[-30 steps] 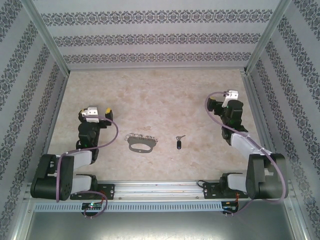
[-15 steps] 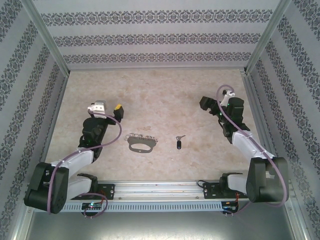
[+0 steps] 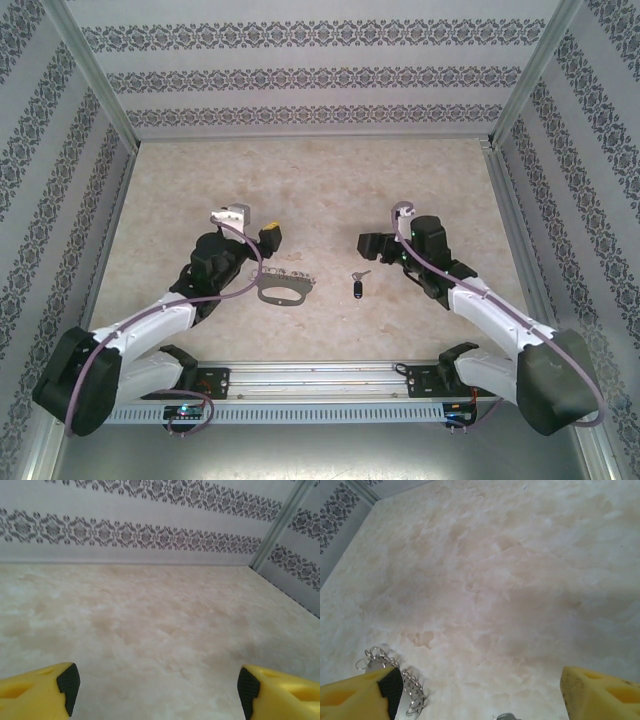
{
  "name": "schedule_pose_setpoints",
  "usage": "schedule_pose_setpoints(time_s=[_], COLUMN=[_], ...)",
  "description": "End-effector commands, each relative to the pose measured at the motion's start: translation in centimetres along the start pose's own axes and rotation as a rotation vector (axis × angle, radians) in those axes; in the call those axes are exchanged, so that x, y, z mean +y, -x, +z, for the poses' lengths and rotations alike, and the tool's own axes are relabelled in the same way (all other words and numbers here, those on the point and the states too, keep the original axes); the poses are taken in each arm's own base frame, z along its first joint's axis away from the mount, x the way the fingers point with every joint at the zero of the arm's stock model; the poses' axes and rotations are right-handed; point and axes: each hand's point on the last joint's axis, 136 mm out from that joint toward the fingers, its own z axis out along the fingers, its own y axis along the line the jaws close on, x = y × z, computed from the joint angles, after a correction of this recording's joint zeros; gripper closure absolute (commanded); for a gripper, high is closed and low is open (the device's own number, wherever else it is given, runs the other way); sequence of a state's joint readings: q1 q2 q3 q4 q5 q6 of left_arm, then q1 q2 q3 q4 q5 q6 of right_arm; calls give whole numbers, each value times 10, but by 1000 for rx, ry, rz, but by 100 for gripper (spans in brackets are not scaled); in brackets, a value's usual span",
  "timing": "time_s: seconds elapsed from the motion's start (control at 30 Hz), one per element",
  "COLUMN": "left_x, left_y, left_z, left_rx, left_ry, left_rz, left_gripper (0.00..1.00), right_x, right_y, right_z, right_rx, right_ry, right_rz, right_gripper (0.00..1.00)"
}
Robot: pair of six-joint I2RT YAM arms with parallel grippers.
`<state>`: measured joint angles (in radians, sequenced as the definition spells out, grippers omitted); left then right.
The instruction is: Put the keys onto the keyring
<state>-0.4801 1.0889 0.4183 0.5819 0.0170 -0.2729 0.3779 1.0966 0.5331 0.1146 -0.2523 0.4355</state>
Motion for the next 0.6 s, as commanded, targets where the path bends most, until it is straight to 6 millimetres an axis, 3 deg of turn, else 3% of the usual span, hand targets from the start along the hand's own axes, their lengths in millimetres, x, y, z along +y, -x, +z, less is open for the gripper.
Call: schedule_pose_setpoints(time_s=[0.0,0.07,0.1,0.37,0.57], left_x=[-3,-9,-11,-26,-37], left_y=[-26,-37,-44,-102,-135], left_z=[-11,-17,-20,-22,-16], left_rx=[94,134,157,321,387], left_ry=[34,33,39,58,56], left_rz=[-77,-92,-97,-130,-163], left_gripper=[18,18,18,20,21], right_x=[-9,-9,-10,-16,-16], right_y=[-9,-10,-10,4,3], right_z=[-4,-5,-6,-10,-2], right_rx=[3,5,6,-53,-37], right_ry=[-59,-63,-67,-103,-84], right_rz=[9,17,17,53,65], right_gripper=[18,12,3,2,2])
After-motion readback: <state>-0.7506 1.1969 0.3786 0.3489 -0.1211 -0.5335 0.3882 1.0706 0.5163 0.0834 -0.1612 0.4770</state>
